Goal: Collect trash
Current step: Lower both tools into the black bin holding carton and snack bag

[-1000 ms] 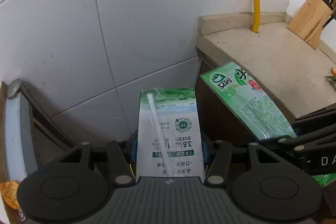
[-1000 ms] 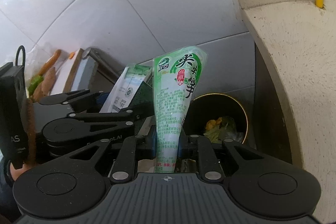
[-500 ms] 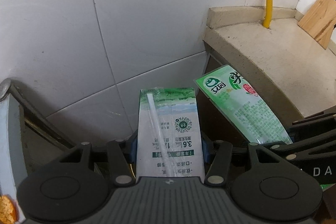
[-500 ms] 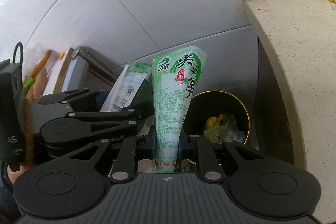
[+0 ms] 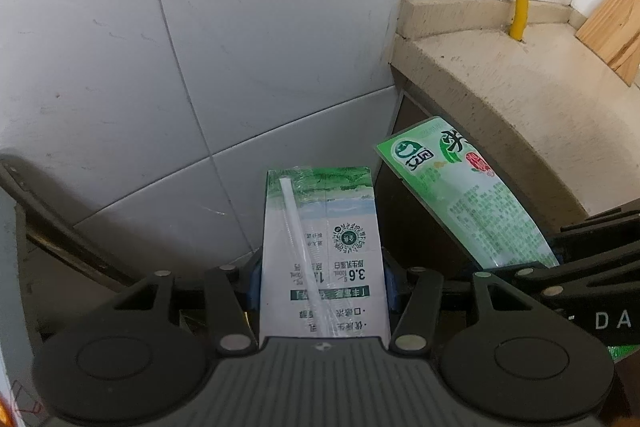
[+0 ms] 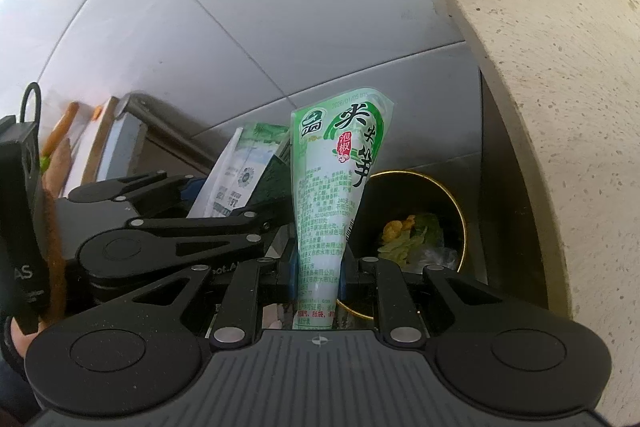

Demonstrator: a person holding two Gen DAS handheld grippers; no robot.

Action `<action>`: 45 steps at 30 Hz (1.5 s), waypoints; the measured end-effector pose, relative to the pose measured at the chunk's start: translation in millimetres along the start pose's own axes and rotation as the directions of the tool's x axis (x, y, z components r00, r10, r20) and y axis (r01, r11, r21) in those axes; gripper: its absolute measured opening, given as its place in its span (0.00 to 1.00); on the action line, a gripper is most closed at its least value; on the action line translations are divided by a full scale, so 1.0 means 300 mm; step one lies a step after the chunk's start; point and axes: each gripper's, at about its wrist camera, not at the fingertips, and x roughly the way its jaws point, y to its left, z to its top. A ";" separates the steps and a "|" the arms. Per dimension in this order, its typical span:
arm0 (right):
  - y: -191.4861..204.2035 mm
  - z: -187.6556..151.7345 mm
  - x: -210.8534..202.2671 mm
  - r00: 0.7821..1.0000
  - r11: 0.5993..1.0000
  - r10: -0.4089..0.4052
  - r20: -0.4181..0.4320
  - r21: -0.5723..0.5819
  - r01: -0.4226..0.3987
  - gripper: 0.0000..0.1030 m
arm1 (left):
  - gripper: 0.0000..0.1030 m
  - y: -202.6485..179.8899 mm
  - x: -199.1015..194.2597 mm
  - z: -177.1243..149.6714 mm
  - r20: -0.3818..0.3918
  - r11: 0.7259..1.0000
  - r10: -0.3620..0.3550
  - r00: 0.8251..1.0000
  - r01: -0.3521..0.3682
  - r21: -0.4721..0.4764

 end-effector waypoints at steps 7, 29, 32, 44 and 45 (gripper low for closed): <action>-0.007 0.011 0.043 1.000 1.000 -0.007 -0.011 0.012 0.007 0.25 | 0.46 0.008 0.028 0.003 -0.012 1.000 0.010 1.000 -0.010 -0.004; -0.025 0.046 0.148 0.998 0.999 -0.042 -0.043 -0.003 0.042 0.25 | 0.46 0.051 0.120 0.011 -0.056 0.998 0.059 0.997 -0.060 -0.014; -0.032 0.048 0.167 0.997 0.999 -0.046 -0.054 0.001 0.046 0.25 | 0.46 0.055 0.137 0.019 -0.067 0.998 0.061 0.996 -0.063 -0.019; -0.041 0.062 0.240 0.994 0.998 -0.064 -0.087 0.013 0.065 0.25 | 0.46 0.057 0.187 0.028 -0.112 0.997 0.068 0.991 -0.072 -0.031; -0.043 0.061 0.247 0.994 0.998 -0.063 -0.091 0.014 0.064 0.25 | 0.46 0.055 0.191 0.028 -0.116 0.997 0.070 0.991 -0.074 -0.029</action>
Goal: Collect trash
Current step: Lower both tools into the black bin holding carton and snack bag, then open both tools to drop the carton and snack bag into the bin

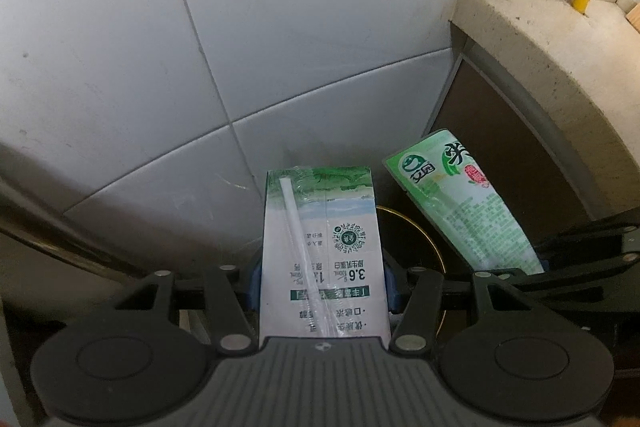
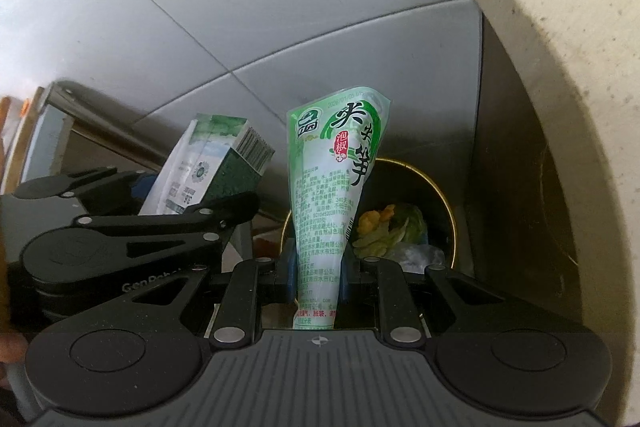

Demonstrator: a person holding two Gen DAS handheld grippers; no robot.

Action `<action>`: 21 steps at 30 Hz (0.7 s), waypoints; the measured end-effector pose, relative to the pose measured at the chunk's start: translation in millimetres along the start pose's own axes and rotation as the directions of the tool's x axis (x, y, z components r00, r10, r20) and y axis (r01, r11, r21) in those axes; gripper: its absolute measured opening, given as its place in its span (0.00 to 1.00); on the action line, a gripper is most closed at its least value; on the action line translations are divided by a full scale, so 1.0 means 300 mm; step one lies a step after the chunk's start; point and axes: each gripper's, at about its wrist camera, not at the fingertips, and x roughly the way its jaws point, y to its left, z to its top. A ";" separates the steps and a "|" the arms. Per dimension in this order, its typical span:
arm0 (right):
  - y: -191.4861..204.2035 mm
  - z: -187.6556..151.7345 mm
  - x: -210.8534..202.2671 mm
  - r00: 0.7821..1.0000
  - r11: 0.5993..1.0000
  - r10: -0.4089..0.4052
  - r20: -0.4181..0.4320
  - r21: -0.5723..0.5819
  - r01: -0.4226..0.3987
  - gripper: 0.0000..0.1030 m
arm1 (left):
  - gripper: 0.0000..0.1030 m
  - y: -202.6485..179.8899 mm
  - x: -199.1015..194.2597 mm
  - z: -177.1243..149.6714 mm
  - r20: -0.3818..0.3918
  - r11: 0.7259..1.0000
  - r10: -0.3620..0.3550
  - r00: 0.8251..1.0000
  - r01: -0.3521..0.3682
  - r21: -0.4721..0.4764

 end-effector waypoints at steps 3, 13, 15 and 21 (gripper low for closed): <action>-0.009 -0.003 0.016 1.000 1.000 -0.004 -0.009 0.003 0.004 0.25 | 0.46 -0.008 0.013 0.004 -0.007 1.000 0.007 1.000 -0.007 0.012; -0.032 0.004 0.064 1.000 0.999 -0.011 -0.017 0.033 0.012 0.30 | 0.46 -0.015 0.051 0.010 -0.032 0.999 0.031 0.999 -0.030 0.029; -0.034 0.007 0.074 1.000 0.999 -0.015 -0.019 0.038 0.016 0.34 | 0.47 -0.014 0.057 0.012 -0.035 0.999 0.041 0.999 -0.040 0.026; -0.052 0.010 0.088 0.999 0.998 -0.030 -0.010 0.059 0.031 0.48 | 0.53 -0.007 0.060 0.012 -0.035 0.997 0.079 0.996 -0.078 0.021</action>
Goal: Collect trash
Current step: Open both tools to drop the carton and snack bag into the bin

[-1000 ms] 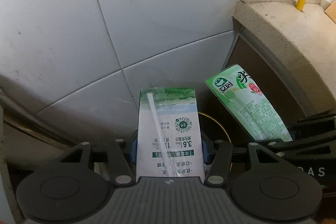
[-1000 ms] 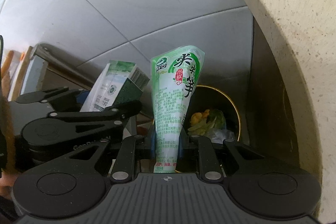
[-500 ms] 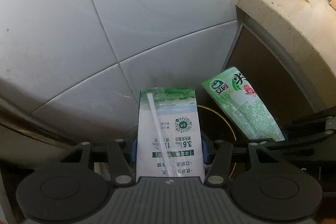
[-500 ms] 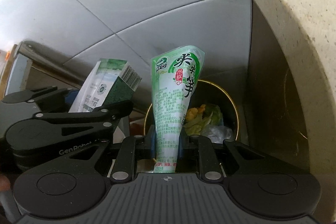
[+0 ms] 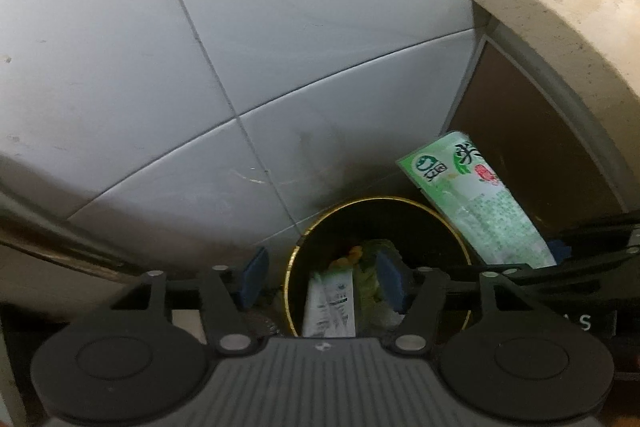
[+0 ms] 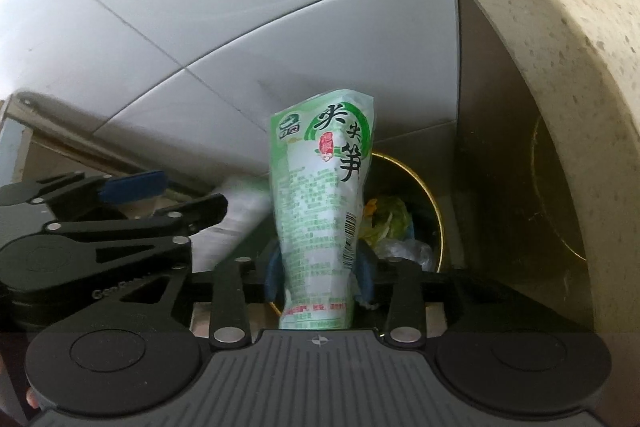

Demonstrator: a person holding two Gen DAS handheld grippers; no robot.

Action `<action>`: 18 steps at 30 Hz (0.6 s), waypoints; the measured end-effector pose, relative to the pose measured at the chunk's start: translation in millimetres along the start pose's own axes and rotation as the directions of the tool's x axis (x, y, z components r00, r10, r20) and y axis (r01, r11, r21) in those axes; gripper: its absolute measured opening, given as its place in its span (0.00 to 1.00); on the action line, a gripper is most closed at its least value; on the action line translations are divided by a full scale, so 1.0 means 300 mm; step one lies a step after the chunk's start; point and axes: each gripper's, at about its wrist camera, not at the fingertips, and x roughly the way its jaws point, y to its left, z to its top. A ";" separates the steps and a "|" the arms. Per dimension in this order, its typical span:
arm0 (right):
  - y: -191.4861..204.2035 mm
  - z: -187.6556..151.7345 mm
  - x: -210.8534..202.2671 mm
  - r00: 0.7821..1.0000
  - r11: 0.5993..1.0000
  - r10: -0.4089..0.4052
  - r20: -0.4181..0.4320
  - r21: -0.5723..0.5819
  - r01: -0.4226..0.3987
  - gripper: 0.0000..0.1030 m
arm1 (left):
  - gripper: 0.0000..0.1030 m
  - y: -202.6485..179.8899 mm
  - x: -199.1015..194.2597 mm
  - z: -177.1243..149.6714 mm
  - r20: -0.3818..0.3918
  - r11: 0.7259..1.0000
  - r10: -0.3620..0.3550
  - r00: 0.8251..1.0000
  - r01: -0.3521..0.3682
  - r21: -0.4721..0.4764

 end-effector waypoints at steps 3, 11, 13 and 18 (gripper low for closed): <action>-0.008 0.003 0.009 1.000 1.000 -0.010 -0.003 0.008 0.010 0.60 | 0.54 0.011 0.002 0.004 0.001 1.000 0.018 1.000 -0.018 -0.012; -0.027 0.002 0.053 0.999 0.999 -0.034 -0.005 0.022 0.034 0.68 | 0.54 0.058 -0.028 0.018 0.053 0.996 0.032 0.998 -0.027 -0.088; -0.025 -0.003 0.057 0.999 0.999 -0.041 -0.011 0.026 0.041 0.68 | 0.54 0.063 -0.037 0.031 0.072 0.994 0.035 0.997 -0.027 -0.105; -0.001 0.002 0.128 0.996 0.996 -0.088 -0.005 -0.002 0.088 0.75 | 0.54 0.078 -0.081 0.040 0.139 0.992 0.032 0.990 -0.015 -0.124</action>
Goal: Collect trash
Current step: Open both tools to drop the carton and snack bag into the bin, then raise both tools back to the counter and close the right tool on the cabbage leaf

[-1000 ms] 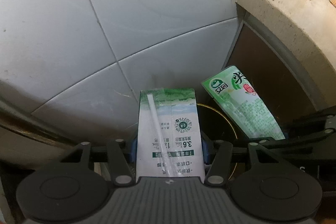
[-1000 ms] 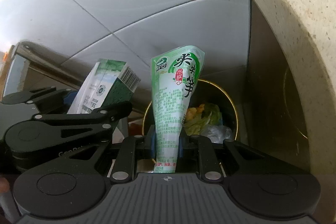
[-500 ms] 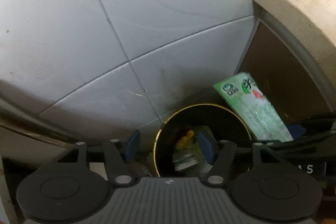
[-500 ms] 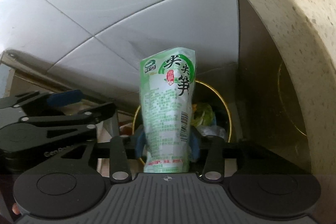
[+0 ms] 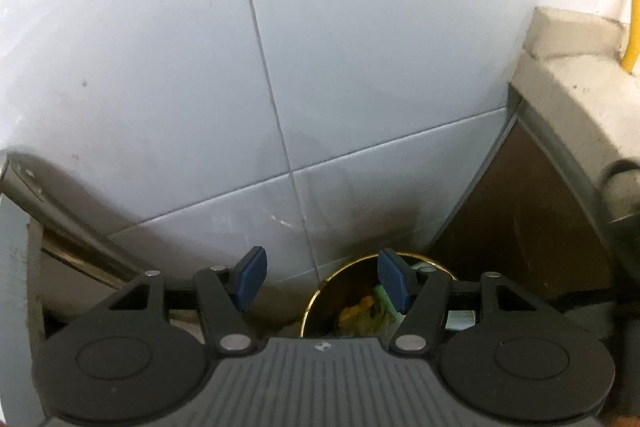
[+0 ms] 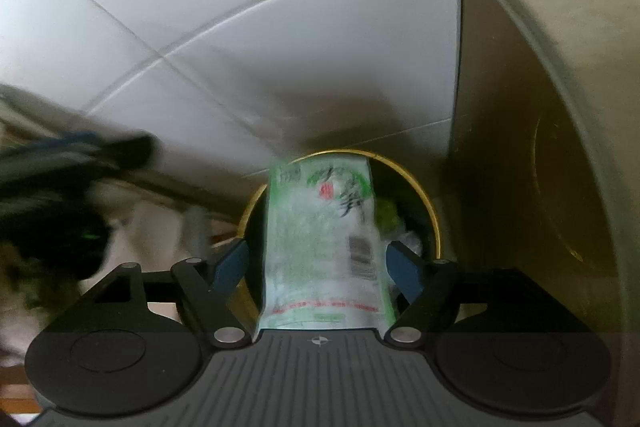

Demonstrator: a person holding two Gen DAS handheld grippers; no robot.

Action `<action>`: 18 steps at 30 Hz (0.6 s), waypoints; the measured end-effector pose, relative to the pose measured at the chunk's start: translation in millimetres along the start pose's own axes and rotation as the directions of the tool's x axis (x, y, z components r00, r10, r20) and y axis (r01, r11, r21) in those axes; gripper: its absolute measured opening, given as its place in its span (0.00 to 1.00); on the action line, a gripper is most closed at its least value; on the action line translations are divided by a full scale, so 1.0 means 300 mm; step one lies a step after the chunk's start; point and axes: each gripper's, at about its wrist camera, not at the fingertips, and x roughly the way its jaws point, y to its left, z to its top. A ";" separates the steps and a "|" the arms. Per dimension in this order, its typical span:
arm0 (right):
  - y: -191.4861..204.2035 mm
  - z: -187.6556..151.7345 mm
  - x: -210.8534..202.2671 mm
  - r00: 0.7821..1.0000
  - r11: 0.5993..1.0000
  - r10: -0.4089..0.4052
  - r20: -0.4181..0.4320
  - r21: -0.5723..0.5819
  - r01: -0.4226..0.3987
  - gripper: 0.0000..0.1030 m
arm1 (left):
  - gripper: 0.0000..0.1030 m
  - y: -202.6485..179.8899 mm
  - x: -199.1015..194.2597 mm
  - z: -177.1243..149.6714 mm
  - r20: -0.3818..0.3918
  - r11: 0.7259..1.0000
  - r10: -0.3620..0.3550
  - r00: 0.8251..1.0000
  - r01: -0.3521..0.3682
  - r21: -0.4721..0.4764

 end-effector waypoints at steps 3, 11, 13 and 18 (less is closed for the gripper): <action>0.010 0.003 0.041 0.998 0.999 -0.040 -0.046 0.002 0.040 0.80 | 0.54 -0.005 -0.013 -0.002 0.019 1.000 -0.013 1.000 0.013 0.014; -0.042 -0.079 -0.233 0.992 0.998 -0.010 0.129 0.057 0.002 0.68 | 0.53 0.008 -0.091 0.001 0.108 0.992 -0.120 0.987 0.123 -0.020; -0.079 -0.109 -0.351 0.980 0.987 0.122 0.160 0.088 -0.137 0.68 | 0.53 -0.037 -0.135 0.003 0.155 0.992 -0.128 0.980 0.123 0.043; -0.170 -0.209 -0.731 0.902 0.978 0.129 0.411 0.096 -0.184 0.78 | 0.53 -0.183 -0.266 0.050 0.217 0.956 -0.273 0.937 0.240 0.167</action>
